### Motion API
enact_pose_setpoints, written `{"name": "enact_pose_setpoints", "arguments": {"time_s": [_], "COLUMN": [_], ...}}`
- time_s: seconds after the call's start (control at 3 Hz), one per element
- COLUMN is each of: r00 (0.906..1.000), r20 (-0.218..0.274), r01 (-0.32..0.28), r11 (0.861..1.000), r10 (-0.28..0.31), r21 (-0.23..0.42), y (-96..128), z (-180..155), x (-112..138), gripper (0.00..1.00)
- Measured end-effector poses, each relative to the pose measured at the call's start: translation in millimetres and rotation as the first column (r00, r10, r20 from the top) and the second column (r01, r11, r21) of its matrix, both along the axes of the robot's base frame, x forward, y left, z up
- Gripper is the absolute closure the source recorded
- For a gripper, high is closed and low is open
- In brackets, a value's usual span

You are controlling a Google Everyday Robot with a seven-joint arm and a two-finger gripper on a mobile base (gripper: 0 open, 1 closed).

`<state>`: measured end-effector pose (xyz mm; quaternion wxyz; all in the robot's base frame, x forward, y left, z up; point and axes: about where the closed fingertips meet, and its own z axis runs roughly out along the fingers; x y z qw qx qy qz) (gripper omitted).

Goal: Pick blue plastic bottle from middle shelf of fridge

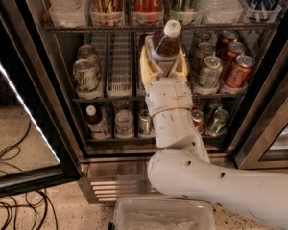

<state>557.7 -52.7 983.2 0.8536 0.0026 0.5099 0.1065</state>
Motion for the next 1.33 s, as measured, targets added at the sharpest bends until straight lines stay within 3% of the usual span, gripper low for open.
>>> {"name": "enact_pose_setpoints", "arguments": {"time_s": [0.67, 1.0, 1.33], "r00": [0.9991, 0.9875, 0.9548], "r20": [0.001, -0.029, -0.065], "r01": [-0.043, -0.156, -0.29], "r11": [0.999, 0.987, 0.957], "r10": [0.043, 0.155, 0.29], "r21": [-0.002, -0.033, 0.006], "y": [3.3, 16.8, 39.7], "z": [2.7, -4.1, -16.4], "x": [-0.4, -19.7, -56.6], "gripper": [1.0, 1.0, 1.0]}}
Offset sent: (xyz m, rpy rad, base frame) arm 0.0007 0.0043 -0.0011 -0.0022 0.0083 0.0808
